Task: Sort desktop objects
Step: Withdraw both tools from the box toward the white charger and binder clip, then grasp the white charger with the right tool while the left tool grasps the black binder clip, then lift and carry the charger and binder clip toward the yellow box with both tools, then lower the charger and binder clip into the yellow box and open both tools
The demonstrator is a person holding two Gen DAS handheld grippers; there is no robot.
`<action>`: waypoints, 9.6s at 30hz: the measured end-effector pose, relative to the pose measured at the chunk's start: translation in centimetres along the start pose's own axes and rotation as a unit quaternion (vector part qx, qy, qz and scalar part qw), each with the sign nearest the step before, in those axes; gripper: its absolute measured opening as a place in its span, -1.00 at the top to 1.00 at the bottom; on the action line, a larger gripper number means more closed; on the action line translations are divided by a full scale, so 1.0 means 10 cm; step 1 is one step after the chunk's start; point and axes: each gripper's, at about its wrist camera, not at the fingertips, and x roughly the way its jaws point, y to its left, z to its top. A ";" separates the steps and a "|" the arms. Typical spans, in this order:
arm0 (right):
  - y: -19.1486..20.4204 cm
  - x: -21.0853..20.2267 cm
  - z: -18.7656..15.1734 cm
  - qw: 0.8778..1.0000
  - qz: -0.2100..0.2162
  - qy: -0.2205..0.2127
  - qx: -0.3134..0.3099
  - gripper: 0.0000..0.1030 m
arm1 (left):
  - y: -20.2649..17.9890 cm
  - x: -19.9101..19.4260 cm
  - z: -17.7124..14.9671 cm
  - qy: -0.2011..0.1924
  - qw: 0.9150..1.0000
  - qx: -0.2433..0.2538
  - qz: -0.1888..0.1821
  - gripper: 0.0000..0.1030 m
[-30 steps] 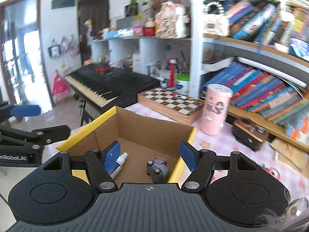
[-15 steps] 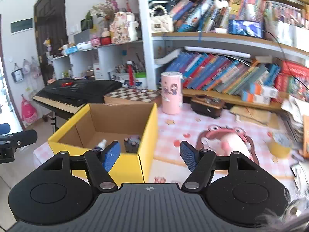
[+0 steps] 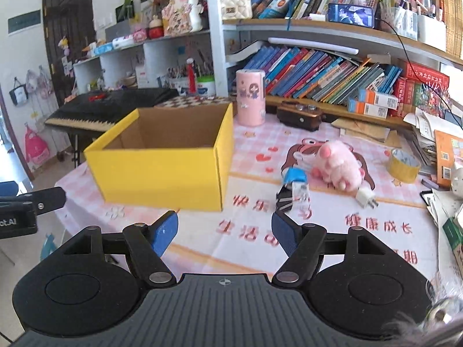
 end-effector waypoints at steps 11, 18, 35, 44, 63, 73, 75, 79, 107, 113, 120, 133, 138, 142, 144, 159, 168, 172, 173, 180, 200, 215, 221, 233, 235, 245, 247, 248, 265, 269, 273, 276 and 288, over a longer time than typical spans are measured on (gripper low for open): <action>0.18 -0.11 -0.23 0.999 0.015 0.029 -0.016 -0.44 | -0.03 -0.14 -0.27 0.031 0.999 0.007 -0.013 -0.85; 0.20 -0.16 -0.33 0.999 0.011 0.044 -0.013 -0.50 | -0.05 -0.14 -0.35 0.050 0.998 0.008 -0.028 -0.86; -0.06 -0.31 -0.47 0.997 -0.049 0.059 0.020 -0.53 | -0.37 -0.04 -0.39 0.066 0.993 0.036 -0.088 -0.87; -0.23 -0.28 -0.48 0.995 -0.065 0.066 0.035 -0.54 | -0.53 0.04 -0.37 0.071 0.990 0.049 -0.108 -0.87; -0.85 0.01 -0.27 0.993 -0.069 0.086 0.041 -0.54 | -1.09 0.45 -0.13 0.084 0.988 0.052 -0.119 -0.87; -1.34 0.26 -0.13 0.991 -0.068 0.098 0.054 -0.54 | -1.52 0.74 0.01 0.098 0.986 0.064 -0.122 -0.87; -1.46 0.32 -0.10 0.991 -0.069 0.100 0.059 -0.54 | -1.62 0.80 0.04 0.101 0.985 0.067 -0.123 -0.87; -1.68 0.44 -0.04 0.990 -0.068 0.105 0.065 -0.54 | -1.80 0.92 0.08 0.107 0.984 0.071 -0.123 -0.87; -2.50 1.51 0.16 0.990 -0.022 0.139 0.030 -0.39 | -2.39 1.58 0.22 0.153 0.985 0.030 -0.067 -0.85; -2.51 1.70 0.18 0.990 -0.007 0.138 0.005 -0.37 | -2.45 1.67 0.24 0.162 0.984 0.033 -0.063 -0.84; -2.54 1.85 0.21 0.992 -0.007 0.127 -0.016 -0.10 | -2.46 1.82 0.26 0.168 0.984 0.029 -0.053 -0.83; -2.65 1.74 0.24 0.991 0.011 0.135 -0.007 0.53 | -2.48 2.19 0.29 0.168 0.985 -0.007 -0.049 -0.23; -2.62 1.66 0.23 0.990 0.022 0.140 -0.005 0.53 | -2.45 2.21 0.28 0.172 0.983 -0.021 -0.058 0.55; -2.59 1.61 0.23 0.990 0.026 0.139 -0.002 0.53 | -2.42 2.14 0.29 0.162 0.984 -0.022 -0.065 0.69; -2.58 1.60 0.24 0.990 0.027 0.137 -0.001 0.53 | -2.42 2.10 0.29 0.155 0.985 -0.016 -0.067 0.69; -2.52 1.41 0.24 0.991 0.028 0.128 0.004 0.53 | -2.41 1.85 0.32 0.132 0.988 -0.006 -0.083 0.70; -2.51 1.21 0.23 0.992 0.031 0.124 0.016 0.53 | -2.36 1.60 0.32 0.116 0.989 -0.017 -0.093 0.71; -2.46 1.14 0.24 0.992 0.033 0.118 0.010 0.53 | -2.33 1.48 0.31 0.107 0.989 -0.023 -0.096 0.71; -2.44 1.11 0.24 0.993 0.034 0.116 0.009 0.53 | -2.31 1.45 0.31 0.104 0.990 -0.025 -0.097 0.71; -2.30 0.93 0.23 0.994 0.034 0.105 0.001 0.53 | -2.20 1.27 0.31 0.082 0.991 -0.028 -0.106 0.71; -1.37 0.40 0.05 0.996 0.028 0.087 -0.018 0.53 | -1.44 0.68 0.10 0.051 0.990 -0.040 -0.128 0.70; -0.49 0.11 -0.20 0.995 0.052 0.084 -0.026 0.52 | -0.65 0.16 -0.17 0.041 0.992 -0.046 -0.113 0.70; -0.21 0.06 -0.26 0.994 0.061 0.081 -0.030 0.52 | -0.37 0.02 -0.26 0.035 0.993 -0.050 -0.104 0.71; 0.21 0.02 -0.28 0.994 0.073 0.075 -0.044 0.52 | 0.01 -0.15 -0.32 0.021 0.994 -0.060 -0.092 0.70; 0.25 0.00 -0.29 0.993 0.073 0.075 -0.046 0.53 | 0.06 -0.16 -0.33 0.019 0.994 -0.061 -0.092 0.70; 0.39 0.02 -0.26 0.993 0.069 0.075 -0.053 0.52 | 0.20 -0.18 -0.33 0.013 0.993 -0.068 -0.095 0.70; 0.41 0.03 -0.24 0.993 0.069 0.076 -0.056 0.52 | 0.21 -0.17 -0.33 0.013 0.993 -0.070 -0.096 0.70; 0.42 0.04 -0.24 0.993 0.069 0.076 -0.057 0.52 | 0.21 -0.17 -0.32 0.013 0.993 -0.070 -0.096 0.70; 0.38 0.31 0.30 0.993 0.092 0.032 -0.069 0.52 | 0.21 0.04 0.03 -0.017 0.992 -0.083 -0.095 0.70; 0.33 0.41 0.59 0.992 0.103 0.007 -0.071 0.52 | 0.18 0.15 0.27 -0.040 0.992 -0.077 -0.094 0.70; 0.30 0.57 0.86 0.990 0.113 -0.014 -0.079 0.52 | 0.13 0.31 0.48 -0.056 0.992 -0.071 -0.091 0.70; 0.27 0.73 1.03 0.989 0.119 -0.023 -0.086 0.52 | 0.10 0.47 0.62 -0.061 0.992 -0.067 -0.087 0.70; 0.20 1.51 1.39 0.982 0.137 0.002 -0.131 0.52 | -0.04 1.20 0.92 -0.034 0.996 -0.051 -0.057 0.70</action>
